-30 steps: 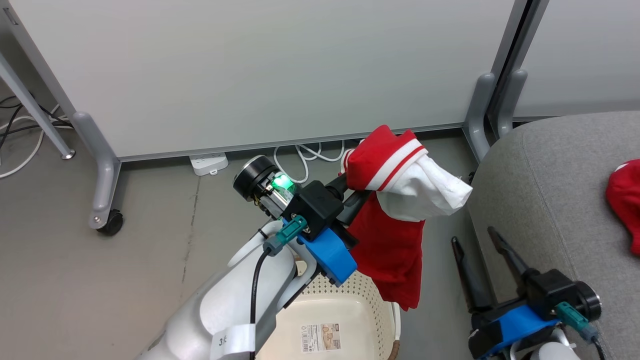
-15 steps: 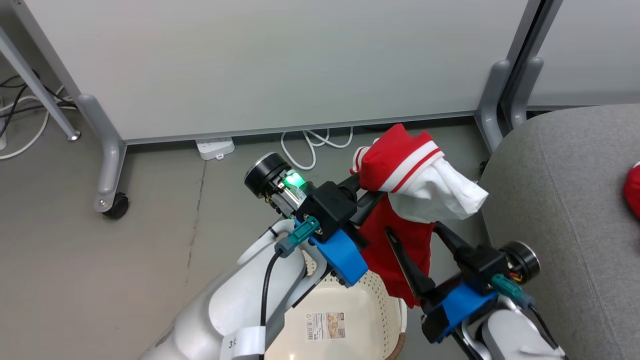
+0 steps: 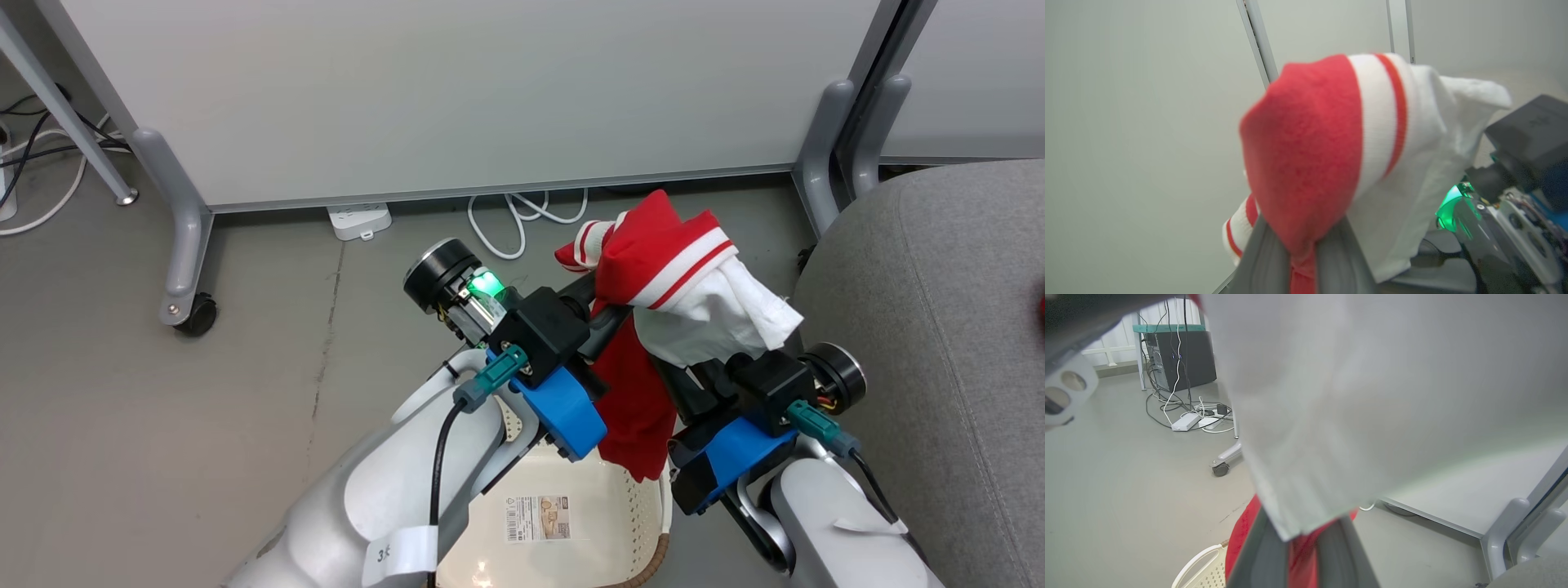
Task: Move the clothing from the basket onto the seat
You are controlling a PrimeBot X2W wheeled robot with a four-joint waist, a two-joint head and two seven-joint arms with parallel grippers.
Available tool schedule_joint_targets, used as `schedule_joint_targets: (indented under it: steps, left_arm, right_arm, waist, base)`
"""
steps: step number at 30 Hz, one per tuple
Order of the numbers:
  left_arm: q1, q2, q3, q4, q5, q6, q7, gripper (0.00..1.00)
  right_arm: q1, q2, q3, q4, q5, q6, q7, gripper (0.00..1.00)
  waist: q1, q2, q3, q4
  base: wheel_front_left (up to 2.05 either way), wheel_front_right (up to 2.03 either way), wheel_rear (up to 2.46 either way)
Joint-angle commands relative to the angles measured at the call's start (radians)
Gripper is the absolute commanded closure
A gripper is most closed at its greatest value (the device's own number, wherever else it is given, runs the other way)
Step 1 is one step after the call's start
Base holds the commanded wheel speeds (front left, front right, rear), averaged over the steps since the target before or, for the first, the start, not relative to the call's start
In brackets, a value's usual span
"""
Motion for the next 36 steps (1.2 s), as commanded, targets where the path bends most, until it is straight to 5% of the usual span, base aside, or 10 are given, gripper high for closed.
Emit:
schedule_joint_targets:
  steps: [1,14,15,16,17,36]
  left_arm:
    - [-0.015,-0.002,0.002,0.001,-0.001,-0.001,-0.005,1.0]
    - [-0.008,-0.001,0.008,0.004,0.004,-0.001,-0.005,1.0]
    - [-0.007,-0.001,0.009,0.007,0.003,-0.001,-0.005,0.92]
    - [-0.006,-0.001,0.014,0.011,0.003,-0.001,-0.005,0.16]
    - [-0.006,-0.002,0.017,0.013,0.004,-0.001,-0.005,0.0]
    - [0.006,0.005,0.027,0.035,0.017,-0.001,-0.005,0.0]
  right_arm:
    - [-0.012,0.005,0.004,0.001,0.005,0.0,-0.001,1.0]
    - [-0.008,-0.002,0.006,0.004,0.012,0.0,-0.001,1.0]
    - [-0.009,-0.002,0.006,0.003,0.012,0.0,-0.001,1.0]
    - [-0.009,-0.003,0.005,0.003,0.013,0.0,-0.001,1.0]
    - [-0.01,-0.003,0.004,0.002,0.013,0.0,-0.001,1.0]
    - [-0.009,-0.008,-0.036,-0.016,0.01,0.0,0.0,1.0]
  waist:
    - [-0.0001,0.0,0.0,0.0]
    - [-0.0001,0.0,-0.001,-0.005]
    - [-0.0001,0.0,0.0,-0.005]
    - [-0.0001,0.0,0.0,-0.005]
    - [-0.0001,0.0,0.0,-0.005]
    - [-0.0001,0.0,0.021,-0.034]
  base:
    - [0.0,0.0,0.0]
    - [0.0,0.0,0.0]
    - [0.0,0.0,0.0]
    - [0.0,0.0,0.0]
    - [0.0,0.0,0.0]
    - [0.0,0.0,0.0]
